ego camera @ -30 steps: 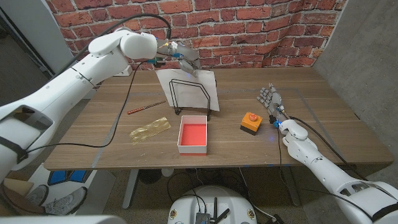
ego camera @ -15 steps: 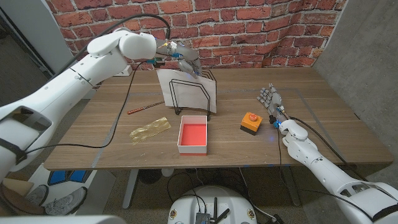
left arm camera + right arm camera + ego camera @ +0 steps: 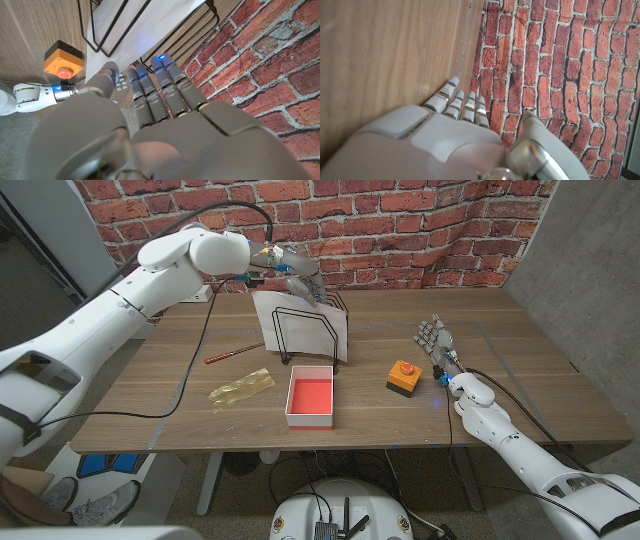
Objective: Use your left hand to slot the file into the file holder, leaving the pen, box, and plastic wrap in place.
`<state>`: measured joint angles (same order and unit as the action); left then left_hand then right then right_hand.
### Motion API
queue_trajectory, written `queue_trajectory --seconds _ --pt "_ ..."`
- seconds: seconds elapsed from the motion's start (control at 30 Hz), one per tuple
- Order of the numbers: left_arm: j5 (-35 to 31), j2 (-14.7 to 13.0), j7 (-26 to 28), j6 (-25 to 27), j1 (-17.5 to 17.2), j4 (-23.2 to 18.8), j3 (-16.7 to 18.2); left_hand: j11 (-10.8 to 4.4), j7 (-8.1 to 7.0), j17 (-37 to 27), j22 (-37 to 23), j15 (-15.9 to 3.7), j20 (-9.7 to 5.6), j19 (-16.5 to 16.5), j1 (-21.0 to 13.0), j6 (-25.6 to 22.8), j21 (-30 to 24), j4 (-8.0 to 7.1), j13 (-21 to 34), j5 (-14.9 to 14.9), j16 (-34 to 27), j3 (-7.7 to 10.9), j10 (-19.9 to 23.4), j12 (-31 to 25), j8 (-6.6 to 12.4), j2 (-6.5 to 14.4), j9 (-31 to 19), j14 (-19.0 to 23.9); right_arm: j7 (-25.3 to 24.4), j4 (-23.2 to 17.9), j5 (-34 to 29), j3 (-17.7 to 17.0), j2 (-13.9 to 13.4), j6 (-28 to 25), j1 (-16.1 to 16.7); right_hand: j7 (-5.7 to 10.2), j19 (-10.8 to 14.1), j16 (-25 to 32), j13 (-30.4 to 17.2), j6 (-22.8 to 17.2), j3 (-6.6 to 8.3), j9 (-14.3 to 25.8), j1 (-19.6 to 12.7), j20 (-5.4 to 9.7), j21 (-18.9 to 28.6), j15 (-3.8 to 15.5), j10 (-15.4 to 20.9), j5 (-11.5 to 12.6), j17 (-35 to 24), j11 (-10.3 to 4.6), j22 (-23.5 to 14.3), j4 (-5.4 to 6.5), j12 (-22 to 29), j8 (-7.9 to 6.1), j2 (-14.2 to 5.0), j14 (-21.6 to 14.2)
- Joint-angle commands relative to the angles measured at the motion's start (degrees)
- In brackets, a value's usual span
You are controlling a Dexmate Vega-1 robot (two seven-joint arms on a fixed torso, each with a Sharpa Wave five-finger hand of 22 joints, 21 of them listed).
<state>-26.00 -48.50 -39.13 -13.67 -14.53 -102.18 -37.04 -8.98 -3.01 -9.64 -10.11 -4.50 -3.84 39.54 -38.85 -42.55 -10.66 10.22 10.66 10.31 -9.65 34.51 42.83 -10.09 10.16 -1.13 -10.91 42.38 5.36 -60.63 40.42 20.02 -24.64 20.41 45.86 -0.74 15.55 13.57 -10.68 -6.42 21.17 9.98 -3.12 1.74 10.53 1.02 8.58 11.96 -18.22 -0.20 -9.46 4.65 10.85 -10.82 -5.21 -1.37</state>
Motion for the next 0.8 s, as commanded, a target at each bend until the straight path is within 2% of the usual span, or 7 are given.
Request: queue_trajectory --seconds 0.03,0.27,0.47,0.8 --pt "1.24 -0.49 -2.10 0.77 0.15 -0.74 0.21 0.50 0.31 -0.18 0.01 -5.81 -6.31 -2.33 -0.13 2.08 0.45 -0.14 0.02 -0.16 0.14 -1.43 -2.19 0.21 -0.18 -1.12 0.14 -2.85 -0.43 -0.70 -0.10 -0.01 -0.15 -0.02 0.43 -0.16 0.47 0.34 -0.08 -0.40 0.00 0.17 -0.64 -0.11 0.36 -0.10 0.17 -0.20 -0.26 0.20 -0.19 -0.32 0.25 0.04 -2.89 -0.47" --pt "2.47 -1.10 -4.19 1.51 0.40 -1.47 0.39 1.53 0.33 -0.06 0.20 -4.52 -6.32 -5.66 0.10 5.45 0.54 -0.49 -0.12 -0.16 0.11 -3.91 -6.27 0.27 -0.20 -2.04 0.34 -7.16 -0.82 -1.27 -0.23 0.00 -0.18 0.08 0.75 -0.20 0.45 0.35 -0.08 -0.43 0.00 0.17 -0.65 -0.16 0.35 -0.14 0.11 -0.23 -0.30 0.14 -0.19 -0.36 0.23 0.03 -2.89 -0.46" --pt "3.00 -1.60 -5.53 2.26 0.53 -2.28 0.53 1.88 0.53 0.01 0.29 -3.61 -6.09 -7.74 -0.10 7.69 0.59 -0.57 -0.23 -0.07 0.17 -5.07 -8.93 0.35 -0.20 -2.18 0.45 -9.97 -1.29 -1.73 -0.45 0.03 -0.19 0.24 1.02 -0.22 0.44 0.37 -0.08 -0.44 -0.01 0.17 -0.65 -0.15 0.34 -0.19 0.09 -0.25 -0.33 0.14 -0.19 -0.39 0.22 0.03 -2.89 -0.46" --pt "3.83 -2.68 -4.96 3.38 -0.32 -3.45 1.91 3.45 1.02 0.05 0.45 -1.48 -5.75 -12.21 0.10 11.36 0.68 -0.96 -0.41 0.02 0.13 -7.14 -14.01 0.29 0.05 -1.80 0.48 -15.23 -1.68 -2.19 -0.96 0.15 -0.46 0.38 1.01 -0.17 0.41 0.34 -0.08 -0.42 -0.01 0.17 -0.65 -0.11 0.33 -0.11 0.07 -0.28 -0.40 0.19 -0.19 -0.43 0.22 0.04 -2.92 -0.30"
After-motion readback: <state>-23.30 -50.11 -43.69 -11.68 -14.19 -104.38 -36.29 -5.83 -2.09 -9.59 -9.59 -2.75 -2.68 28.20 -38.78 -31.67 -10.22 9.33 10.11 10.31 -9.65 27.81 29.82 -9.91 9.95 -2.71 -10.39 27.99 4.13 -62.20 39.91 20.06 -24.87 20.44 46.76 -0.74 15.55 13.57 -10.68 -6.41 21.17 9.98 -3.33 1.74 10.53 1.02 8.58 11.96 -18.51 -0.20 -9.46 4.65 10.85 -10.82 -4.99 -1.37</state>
